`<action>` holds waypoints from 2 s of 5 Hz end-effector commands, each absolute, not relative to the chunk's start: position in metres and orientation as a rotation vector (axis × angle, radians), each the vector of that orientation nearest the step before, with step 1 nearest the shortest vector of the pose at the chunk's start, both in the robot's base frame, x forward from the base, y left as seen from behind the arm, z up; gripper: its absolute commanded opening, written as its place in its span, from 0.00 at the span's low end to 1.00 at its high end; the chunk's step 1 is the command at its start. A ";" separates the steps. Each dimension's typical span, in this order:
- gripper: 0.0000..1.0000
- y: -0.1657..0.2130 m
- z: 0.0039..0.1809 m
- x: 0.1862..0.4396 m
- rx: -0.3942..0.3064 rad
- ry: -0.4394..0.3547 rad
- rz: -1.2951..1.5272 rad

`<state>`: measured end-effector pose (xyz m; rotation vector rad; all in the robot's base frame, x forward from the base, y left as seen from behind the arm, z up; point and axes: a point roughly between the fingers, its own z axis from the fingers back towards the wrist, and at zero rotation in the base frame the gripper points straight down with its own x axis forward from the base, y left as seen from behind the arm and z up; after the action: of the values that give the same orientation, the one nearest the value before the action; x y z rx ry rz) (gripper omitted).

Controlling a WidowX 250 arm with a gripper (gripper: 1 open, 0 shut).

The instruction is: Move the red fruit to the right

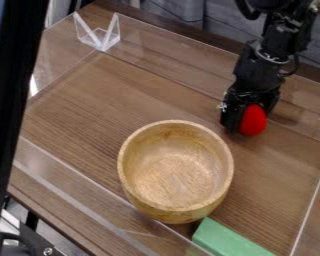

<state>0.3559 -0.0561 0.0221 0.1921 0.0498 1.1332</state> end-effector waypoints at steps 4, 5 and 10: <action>1.00 -0.048 0.081 0.360 0.116 0.096 0.995; 1.00 -0.037 0.088 0.362 0.089 0.121 1.006; 1.00 -0.060 0.079 0.360 0.074 0.199 0.925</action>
<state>0.3529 -0.0574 0.0592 0.1107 0.2499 0.9254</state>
